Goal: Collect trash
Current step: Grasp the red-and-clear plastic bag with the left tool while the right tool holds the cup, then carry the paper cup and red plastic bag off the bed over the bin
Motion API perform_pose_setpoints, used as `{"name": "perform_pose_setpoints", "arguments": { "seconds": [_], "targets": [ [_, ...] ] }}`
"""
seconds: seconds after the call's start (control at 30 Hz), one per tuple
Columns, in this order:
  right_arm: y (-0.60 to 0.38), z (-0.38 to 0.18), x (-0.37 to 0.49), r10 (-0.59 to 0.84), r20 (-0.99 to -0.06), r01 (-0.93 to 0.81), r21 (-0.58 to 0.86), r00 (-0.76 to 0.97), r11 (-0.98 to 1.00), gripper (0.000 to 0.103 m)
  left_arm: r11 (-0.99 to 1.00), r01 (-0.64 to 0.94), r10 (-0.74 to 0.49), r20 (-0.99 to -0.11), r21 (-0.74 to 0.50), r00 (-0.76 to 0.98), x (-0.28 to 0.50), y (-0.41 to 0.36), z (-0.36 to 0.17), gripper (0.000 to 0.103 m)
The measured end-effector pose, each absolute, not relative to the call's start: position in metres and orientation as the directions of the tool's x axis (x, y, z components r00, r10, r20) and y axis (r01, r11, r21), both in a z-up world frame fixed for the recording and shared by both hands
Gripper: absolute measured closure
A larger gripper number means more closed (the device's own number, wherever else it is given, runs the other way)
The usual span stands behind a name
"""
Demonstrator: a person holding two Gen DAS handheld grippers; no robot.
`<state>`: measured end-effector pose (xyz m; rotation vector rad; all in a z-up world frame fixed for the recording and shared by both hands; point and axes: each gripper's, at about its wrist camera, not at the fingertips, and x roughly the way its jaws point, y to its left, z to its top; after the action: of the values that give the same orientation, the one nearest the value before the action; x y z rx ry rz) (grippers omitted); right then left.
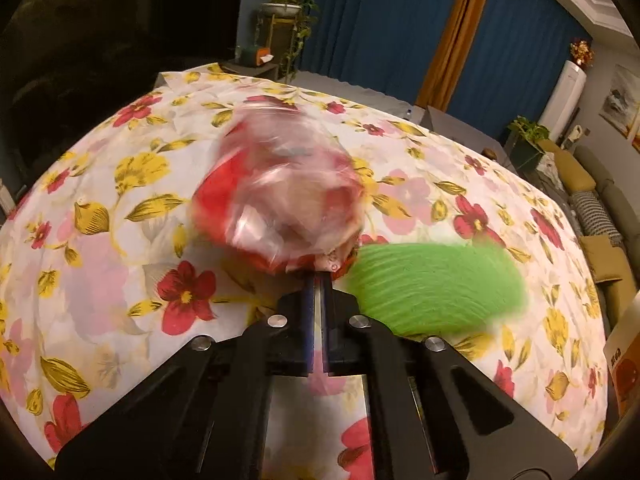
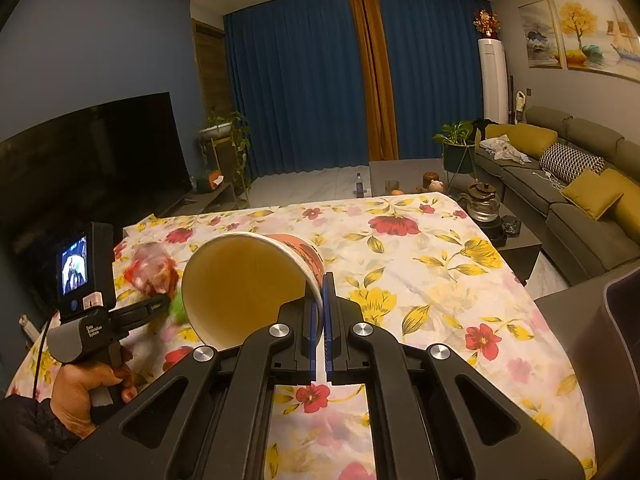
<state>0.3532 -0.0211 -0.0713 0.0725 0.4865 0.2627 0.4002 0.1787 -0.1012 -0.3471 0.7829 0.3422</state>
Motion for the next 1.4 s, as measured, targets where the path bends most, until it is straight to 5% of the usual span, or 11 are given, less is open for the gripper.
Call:
{"name": "perform_pose_setpoints", "arguments": {
  "seconds": [0.8,1.4],
  "targets": [
    [-0.043,-0.042,0.311,0.266,-0.381,-0.235,0.128,0.886,0.964,0.099,0.963,-0.14,0.0,-0.519,-0.231,0.855,0.276,0.113,-0.02,0.103],
    [-0.165,-0.027,0.226,0.08,-0.326,-0.046,0.111,0.942,0.993,0.099,0.96,0.217,-0.277,-0.489,-0.177,0.827,0.237,-0.073,-0.008,0.103]
  ]
}}
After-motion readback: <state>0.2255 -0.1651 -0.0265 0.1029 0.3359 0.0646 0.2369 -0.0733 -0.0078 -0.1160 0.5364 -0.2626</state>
